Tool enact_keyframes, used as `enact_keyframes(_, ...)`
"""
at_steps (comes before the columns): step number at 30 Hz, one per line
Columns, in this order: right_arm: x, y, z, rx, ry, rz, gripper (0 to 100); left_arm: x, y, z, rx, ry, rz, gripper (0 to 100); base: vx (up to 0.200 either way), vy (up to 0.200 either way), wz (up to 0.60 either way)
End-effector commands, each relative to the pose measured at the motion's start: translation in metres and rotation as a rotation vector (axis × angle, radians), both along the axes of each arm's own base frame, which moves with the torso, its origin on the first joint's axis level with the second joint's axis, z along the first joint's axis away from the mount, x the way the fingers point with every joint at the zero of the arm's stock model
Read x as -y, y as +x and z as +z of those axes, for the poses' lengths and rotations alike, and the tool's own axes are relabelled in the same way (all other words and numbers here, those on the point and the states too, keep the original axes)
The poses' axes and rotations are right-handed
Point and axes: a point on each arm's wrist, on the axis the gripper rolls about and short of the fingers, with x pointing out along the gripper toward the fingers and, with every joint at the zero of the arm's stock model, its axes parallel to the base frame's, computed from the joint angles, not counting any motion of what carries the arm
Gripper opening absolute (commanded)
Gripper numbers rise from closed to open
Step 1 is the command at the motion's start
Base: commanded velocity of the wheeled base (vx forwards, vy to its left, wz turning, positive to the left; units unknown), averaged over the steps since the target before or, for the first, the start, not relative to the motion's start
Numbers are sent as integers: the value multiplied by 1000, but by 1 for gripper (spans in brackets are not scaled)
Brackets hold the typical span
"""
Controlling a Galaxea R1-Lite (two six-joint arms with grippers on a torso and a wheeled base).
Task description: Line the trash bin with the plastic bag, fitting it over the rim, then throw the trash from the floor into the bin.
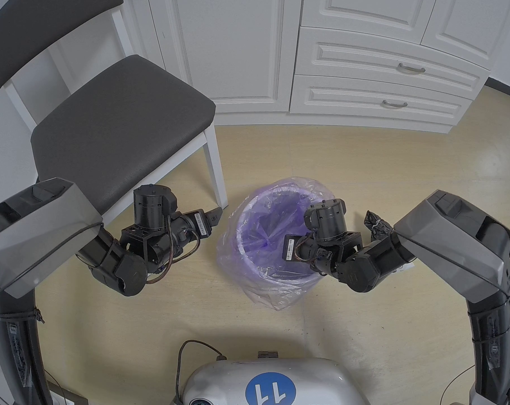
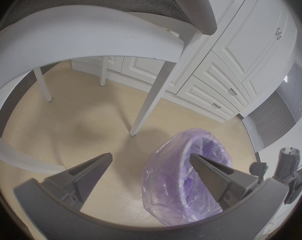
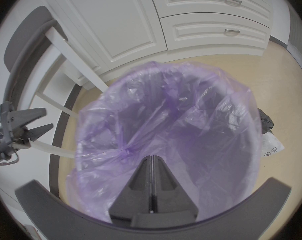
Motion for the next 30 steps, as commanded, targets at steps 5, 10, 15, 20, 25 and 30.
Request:
enact_keyframes(5, 10, -27, 41, 35, -3, 32, 0, 0, -6, 12, 21, -10, -5, 100, 0, 0, 0)
enact_keyframes(10, 27, -32, 57, 58, 2, 69, 0, 0, -18, 31, 54, -20, -21, 100, 0, 0, 0)
enact_keyframes(15, 55, -22, 65, 84, -38, 61, 0, -1, -21, 38, 65, -25, -23, 100, 0, 0, 0)
enact_keyframes(20, 77, -5, 64, 91, -37, 25, 0, 5, -24, 34, 55, -22, -40, 100, 0, 0, 0)
enact_keyframes(25, 98, 17, 63, 107, -30, -31, 0, 12, -27, 31, 48, -16, -54, 100, 0, 0, 0)
enact_keyframes(30, 107, 22, 65, 108, -23, -39, 0, 11, -28, 31, 45, -15, -56, 100, 0, 0, 0)
